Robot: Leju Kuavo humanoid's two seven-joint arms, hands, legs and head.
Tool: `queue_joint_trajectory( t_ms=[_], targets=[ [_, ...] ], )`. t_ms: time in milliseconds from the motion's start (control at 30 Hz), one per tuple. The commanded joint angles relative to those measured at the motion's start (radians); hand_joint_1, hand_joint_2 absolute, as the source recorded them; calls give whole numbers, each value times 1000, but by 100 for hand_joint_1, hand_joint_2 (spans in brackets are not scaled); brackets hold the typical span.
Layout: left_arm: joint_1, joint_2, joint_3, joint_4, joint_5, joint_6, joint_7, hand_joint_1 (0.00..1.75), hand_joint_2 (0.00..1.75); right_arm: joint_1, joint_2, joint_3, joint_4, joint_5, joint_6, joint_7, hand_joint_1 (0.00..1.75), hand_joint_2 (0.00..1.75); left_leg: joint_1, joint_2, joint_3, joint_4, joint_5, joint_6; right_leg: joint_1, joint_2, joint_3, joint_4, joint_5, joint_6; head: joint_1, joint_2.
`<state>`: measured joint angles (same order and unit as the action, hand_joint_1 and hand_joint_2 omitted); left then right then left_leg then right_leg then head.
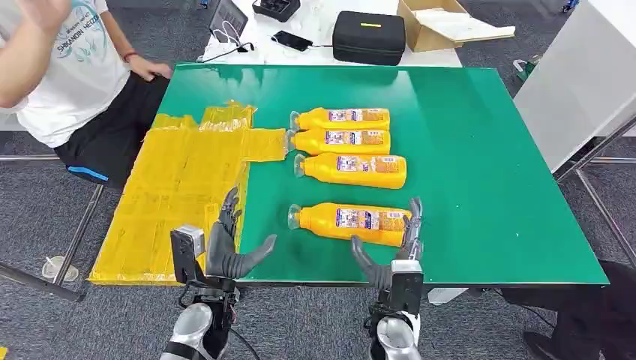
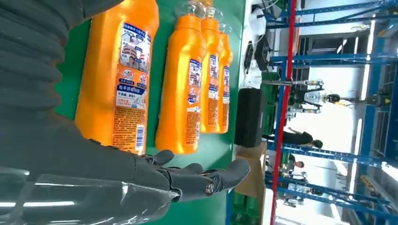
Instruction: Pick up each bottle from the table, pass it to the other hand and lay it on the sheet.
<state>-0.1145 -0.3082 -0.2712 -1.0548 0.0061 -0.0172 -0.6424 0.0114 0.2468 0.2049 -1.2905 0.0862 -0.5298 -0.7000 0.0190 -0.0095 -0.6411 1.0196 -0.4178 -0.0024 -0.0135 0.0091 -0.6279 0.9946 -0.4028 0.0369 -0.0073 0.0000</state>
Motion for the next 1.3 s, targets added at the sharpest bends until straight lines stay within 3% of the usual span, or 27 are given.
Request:
queue_joint_trajectory(
  t_ms=[33,167,300,500,700,1000,1133,1300],
  targets=[
    [-43,18,-11,49,-6,4,1,0,175,-28,-33,15,40,-2,-3,2,0,175,0,0,2,-1,0,1,0,0,2,-1,0,-1,0,0],
    [-45,16,-8,46,-19,26,-10,0,175,-42,-39,17,62,9,-6,2,0,175,0,1,8,-1,-2,1,1,-1,8,-1,-2,-2,0,0],
    [-60,16,14,26,-40,94,-31,0,175,-102,-51,2,130,96,-19,16,0,175,0,1,3,-1,0,1,0,0,3,-1,0,-1,0,0],
    [-95,31,56,41,-52,106,-34,0,175,-252,-135,17,158,345,84,295,0,175,0,3,2,0,0,1,0,2,2,-1,1,-1,0,0],
    [-95,33,67,40,-60,103,-34,0,175,-341,-173,65,241,445,180,418,0,175,0,2,3,-1,0,1,0,1,3,-1,1,0,0,0],
    [-109,30,93,64,-73,90,-36,0,175,-370,-180,106,313,482,264,455,0,175,0,1,4,-1,0,1,0,0,4,-1,1,-1,0,0],
    [-122,38,99,74,-75,85,-38,0,175,-379,-205,135,324,443,385,448,0,175,0,2,7,-1,0,2,0,0,7,-1,0,-1,0,0],
    [-125,38,99,73,-74,85,-37,0,175,-379,-206,135,324,443,386,447,0,175,0,1,3,-1,0,1,0,0,3,-1,1,0,0,0]
  ],
)
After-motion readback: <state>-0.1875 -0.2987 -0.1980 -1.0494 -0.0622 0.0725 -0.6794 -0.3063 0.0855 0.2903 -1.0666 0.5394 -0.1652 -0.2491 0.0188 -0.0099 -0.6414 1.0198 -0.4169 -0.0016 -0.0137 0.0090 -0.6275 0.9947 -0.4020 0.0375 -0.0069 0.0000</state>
